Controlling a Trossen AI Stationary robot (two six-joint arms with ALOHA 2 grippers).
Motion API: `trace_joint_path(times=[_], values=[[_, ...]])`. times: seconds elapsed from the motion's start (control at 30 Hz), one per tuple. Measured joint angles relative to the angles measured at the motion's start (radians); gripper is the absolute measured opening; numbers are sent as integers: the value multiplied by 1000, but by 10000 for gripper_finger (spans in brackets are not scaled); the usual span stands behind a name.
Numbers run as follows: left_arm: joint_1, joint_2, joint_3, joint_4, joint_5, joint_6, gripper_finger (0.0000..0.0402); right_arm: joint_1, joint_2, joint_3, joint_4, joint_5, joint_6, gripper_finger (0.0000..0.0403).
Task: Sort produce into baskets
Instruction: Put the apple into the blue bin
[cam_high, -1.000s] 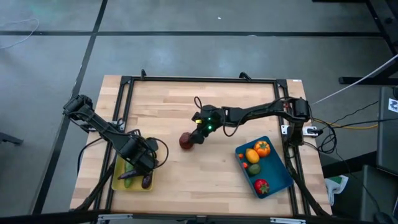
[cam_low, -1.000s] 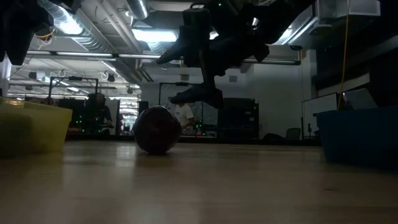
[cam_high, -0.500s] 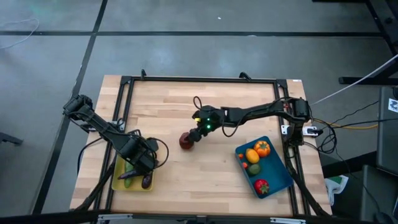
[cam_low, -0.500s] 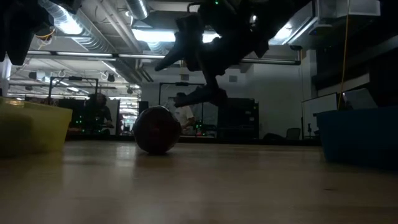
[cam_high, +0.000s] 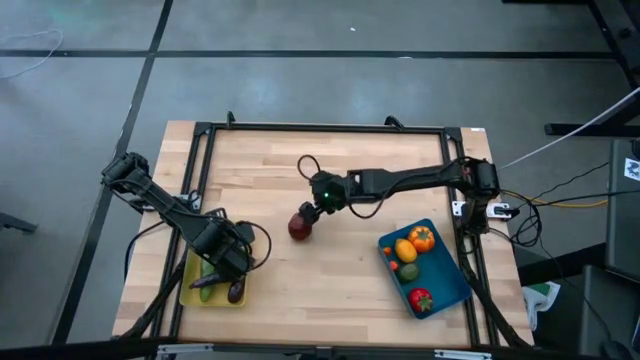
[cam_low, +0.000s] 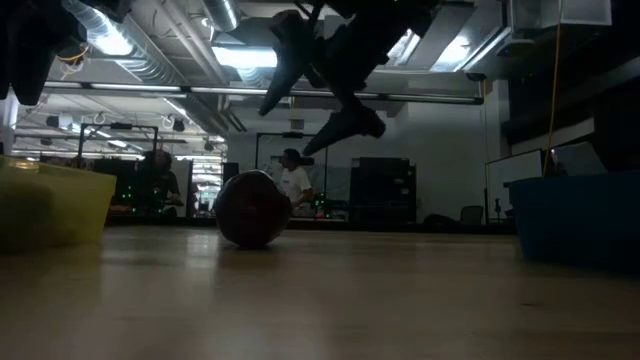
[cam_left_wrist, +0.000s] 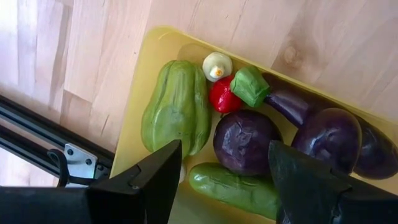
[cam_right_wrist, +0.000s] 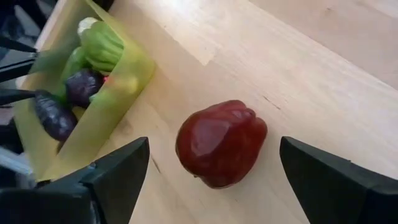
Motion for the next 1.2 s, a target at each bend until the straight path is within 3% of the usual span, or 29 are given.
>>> trace_joint_path(times=[0.23,0.47,1.2], values=[[0,0,0,0,-8,0,235,71,0,0,1,182,72,358],[0,0,0,0,-9,0,235,124,13,0,34,285,117,358],[0,0,0,5,-13,0,235,147,152,-1,146,320,181,358]])
